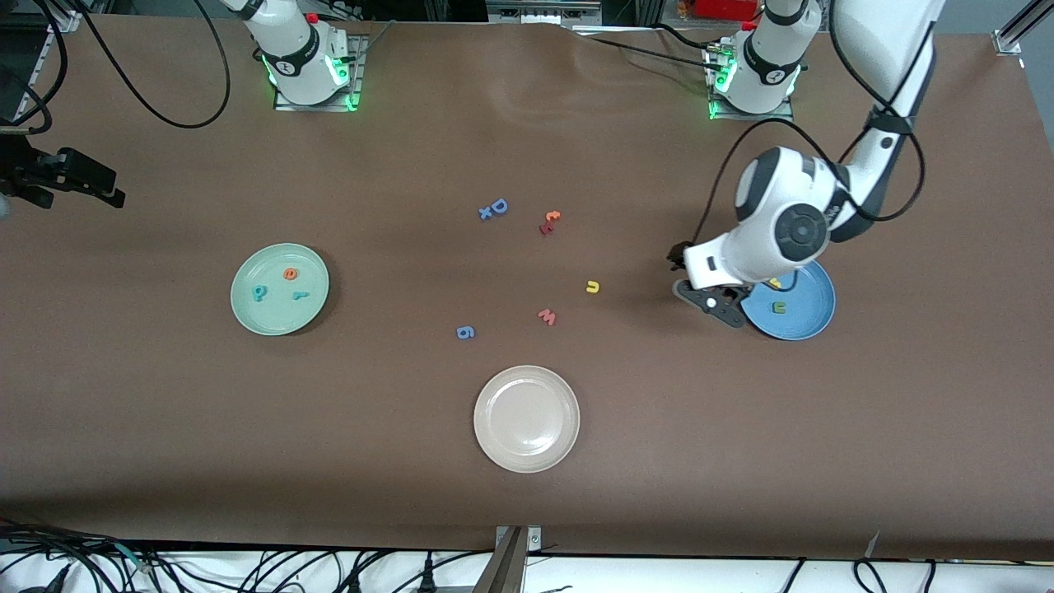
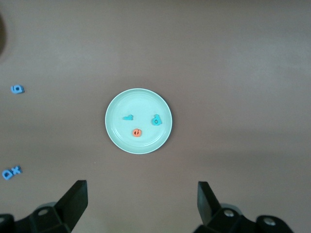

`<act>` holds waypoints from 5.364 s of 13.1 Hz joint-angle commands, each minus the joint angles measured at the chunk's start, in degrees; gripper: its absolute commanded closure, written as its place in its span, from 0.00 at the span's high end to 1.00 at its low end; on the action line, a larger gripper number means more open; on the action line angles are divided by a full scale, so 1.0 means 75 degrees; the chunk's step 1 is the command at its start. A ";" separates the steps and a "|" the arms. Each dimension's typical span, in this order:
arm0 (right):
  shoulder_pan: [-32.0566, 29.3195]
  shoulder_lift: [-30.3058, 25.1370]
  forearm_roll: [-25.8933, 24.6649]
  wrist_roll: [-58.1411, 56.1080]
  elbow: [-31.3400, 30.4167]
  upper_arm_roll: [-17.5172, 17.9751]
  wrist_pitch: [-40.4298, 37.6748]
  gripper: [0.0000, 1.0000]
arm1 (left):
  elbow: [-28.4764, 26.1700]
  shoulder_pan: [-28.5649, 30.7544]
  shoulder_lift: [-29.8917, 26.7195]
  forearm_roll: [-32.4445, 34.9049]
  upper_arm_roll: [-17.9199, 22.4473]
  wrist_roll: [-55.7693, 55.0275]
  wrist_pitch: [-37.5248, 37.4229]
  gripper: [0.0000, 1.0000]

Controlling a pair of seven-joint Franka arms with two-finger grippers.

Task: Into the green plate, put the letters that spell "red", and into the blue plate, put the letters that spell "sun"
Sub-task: 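Reach the left gripper down to the yellow u and grasp it, then close the left gripper on the yellow u and lift it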

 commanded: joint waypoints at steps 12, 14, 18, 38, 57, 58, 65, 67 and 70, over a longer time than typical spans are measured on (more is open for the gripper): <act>-0.0068 -0.0070 -0.0184 0.0573 -0.0446 0.0378 0.1020 1.00 | 0.1271 -0.1392 0.0819 -0.1034 0.0004 -1.0233 0.0386 1.00; -0.0068 -0.0069 -0.0184 0.0694 -0.0422 0.0390 0.0986 1.00 | 0.1213 -0.1427 0.0819 -0.1069 0.0004 -1.1080 0.0612 1.00; -0.0068 -0.0058 -0.0184 0.0694 -0.0364 0.0378 0.0693 1.00 | 0.1165 -0.1427 0.0877 -0.1409 0.0074 -1.2559 0.0553 0.99; -0.0091 0.0001 -0.0138 0.0624 -0.0211 0.0296 0.0236 1.00 | 0.2044 -0.2400 0.2611 0.0712 0.0590 -1.5443 0.1104 0.98; -0.0103 0.0001 -0.0161 0.0624 -0.0200 0.0296 0.0236 1.00 | 0.1939 -0.2611 0.2799 0.0759 0.0554 -1.5361 0.1479 0.66; -0.0103 0.0001 -0.0161 0.0624 -0.0211 0.0296 0.0236 1.00 | 0.1939 -0.2611 0.2799 0.0770 0.0554 -1.5350 0.1491 0.63; -0.0103 0.0001 -0.0161 0.0612 -0.0211 0.0249 0.0236 1.00 | 0.1927 -0.2599 0.2811 0.0993 0.0554 -1.5350 0.1491 0.28; -0.0103 0.0001 -0.0161 0.0612 -0.0200 0.0249 0.0236 1.00 | 0.1927 -0.2599 0.2811 0.1005 0.0554 -1.5350 0.1491 0.22; -0.0103 0.0001 -0.0161 0.0612 -0.0211 0.0249 0.0236 1.00 | 0.1927 -0.2599 0.2811 0.1005 0.0554 -1.5350 0.1479 0.04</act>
